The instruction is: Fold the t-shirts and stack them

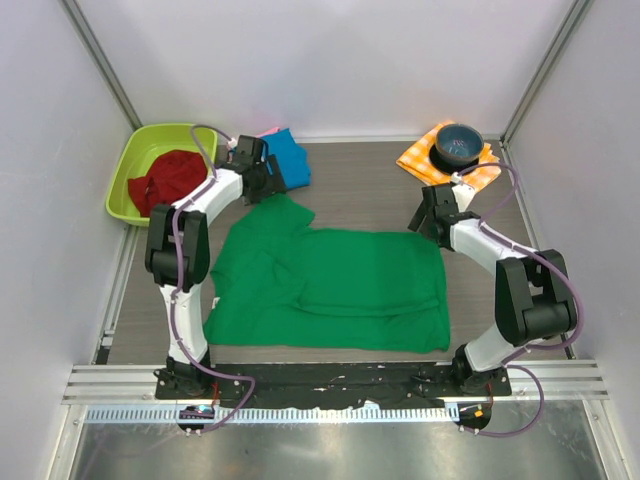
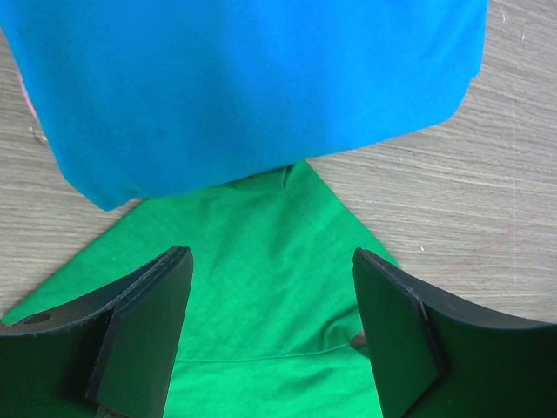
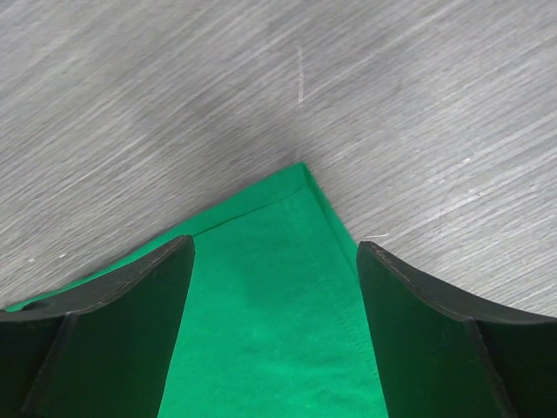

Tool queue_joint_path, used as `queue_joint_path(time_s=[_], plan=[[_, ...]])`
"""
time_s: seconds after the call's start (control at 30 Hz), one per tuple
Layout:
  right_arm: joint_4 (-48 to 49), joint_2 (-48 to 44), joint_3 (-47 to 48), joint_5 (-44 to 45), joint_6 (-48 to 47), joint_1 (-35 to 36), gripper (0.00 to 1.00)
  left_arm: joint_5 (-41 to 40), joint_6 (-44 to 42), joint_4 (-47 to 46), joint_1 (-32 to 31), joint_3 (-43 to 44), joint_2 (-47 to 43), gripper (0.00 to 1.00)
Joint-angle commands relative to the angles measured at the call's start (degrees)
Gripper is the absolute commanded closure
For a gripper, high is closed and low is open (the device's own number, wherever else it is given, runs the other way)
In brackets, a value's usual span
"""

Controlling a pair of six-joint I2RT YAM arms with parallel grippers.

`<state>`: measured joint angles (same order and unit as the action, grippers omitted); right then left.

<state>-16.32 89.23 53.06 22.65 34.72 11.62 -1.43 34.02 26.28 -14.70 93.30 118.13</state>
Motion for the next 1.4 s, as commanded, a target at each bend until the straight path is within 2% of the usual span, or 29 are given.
queue_joint_path(time_s=[0.0, 0.17, 0.33, 0.67, 0.77, 0.83, 0.9, 1.03, 1.07, 1.37], plan=[[2.5, 1.3, -0.5, 0.4, 1.8, -1.7, 0.21, 0.2, -0.3, 1.3, -1.1, 0.7, -2.9, 0.22], [3.2, 3.8, -0.3, 0.6, 2.2, -2.6, 0.21, -0.1, 0.5, 1.5, -1.6, 0.6, -2.8, 0.23], [3.9, 6.4, 0.5, -1.5, 2.4, -3.3, 0.25, -0.3, 1.2, 1.1, -1.7, -0.9, -3.6, 0.23], [4.6, 9.4, 0.1, -3.5, 2.5, -3.3, 0.4, -2.3, 1.2, 1.3, -1.7, -1.6, -3.9, 0.23], [4.6, 10.7, 0.6, -3.5, 2.4, -3.4, 0.52, -2.3, 1.5, 1.1, -1.6, -1.9, -4.0, 0.23], [4.2, 11.7, 1.2, -3.8, 2.4, -3.4, 0.57, -2.3, 1.7, 1.1, -1.6, -2.1, -4.0, 0.23], [4.3, 12.3, 1.4, -4.0, 2.5, -3.3, 0.67, -2.5, 1.7, 1.3, -1.6, -2.2, -4.1, 0.23], [4.2, 13.3, 1.9, -4.9, 2.1, -3.3, 0.91, -2.8, 1.8, 1.8, -1.6, -2.2, -4.1, 0.23], [4.1, 13.3, 1.9, -4.8, 2.2, -3.4, 0.99, -2.9, 1.8, 1.8, -1.7, -2.1, -4.2, 0.23], [5.3, 11.1, 0.7, -5.2, 1.8, -3.3, 0.99, -3.7, 1.4, 2.6, -1.7, -1.8, -3.8, 0.26]])
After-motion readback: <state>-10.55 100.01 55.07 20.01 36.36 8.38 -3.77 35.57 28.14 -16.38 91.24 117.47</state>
